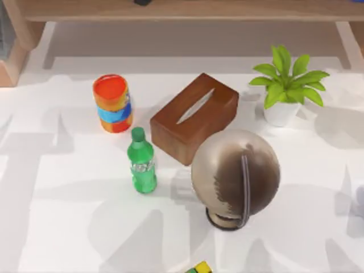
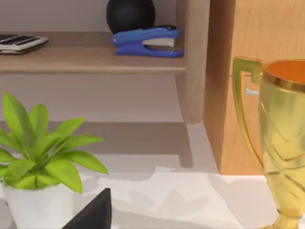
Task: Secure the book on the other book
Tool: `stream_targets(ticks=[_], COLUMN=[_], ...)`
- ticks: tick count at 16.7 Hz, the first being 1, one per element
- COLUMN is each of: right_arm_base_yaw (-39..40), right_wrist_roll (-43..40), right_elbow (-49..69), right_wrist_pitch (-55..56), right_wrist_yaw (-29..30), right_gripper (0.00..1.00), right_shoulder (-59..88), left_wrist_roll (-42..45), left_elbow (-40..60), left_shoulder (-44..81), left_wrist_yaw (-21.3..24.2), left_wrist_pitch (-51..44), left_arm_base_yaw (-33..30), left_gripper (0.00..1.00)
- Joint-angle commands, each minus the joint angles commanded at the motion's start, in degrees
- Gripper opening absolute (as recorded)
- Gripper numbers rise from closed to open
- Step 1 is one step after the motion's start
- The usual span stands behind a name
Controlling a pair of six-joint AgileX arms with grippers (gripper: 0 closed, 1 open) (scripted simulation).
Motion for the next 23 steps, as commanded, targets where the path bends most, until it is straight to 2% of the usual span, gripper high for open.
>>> stream_targets(ticks=[8,12,16,23], right_arm_base_yaw=[0.0,0.0,0.0,0.0], right_wrist_roll=[0.0,0.0,0.0,0.0], right_elbow=[0.0,0.0,0.0,0.0], right_wrist_pitch=[0.0,0.0,0.0,0.0], right_wrist_yaw=[0.0,0.0,0.0,0.0], right_gripper=[1.0,1.0,1.0,1.0], right_shoulder=[0.0,0.0,0.0,0.0], left_wrist_roll=[0.1,0.1,0.1,0.1], left_elbow=[30.9,42.5,48.6,49.1], left_shoulder=[47.5,65.4,74.3,74.9], left_wrist_yaw=[8.0,11.1,12.7,12.7], left_wrist_pitch=[14.2,19.5,22.3,22.3], left_arm_base_yaw=[7.6,10.2,11.4,11.1], left_gripper=[1.0,1.0,1.0,1.0])
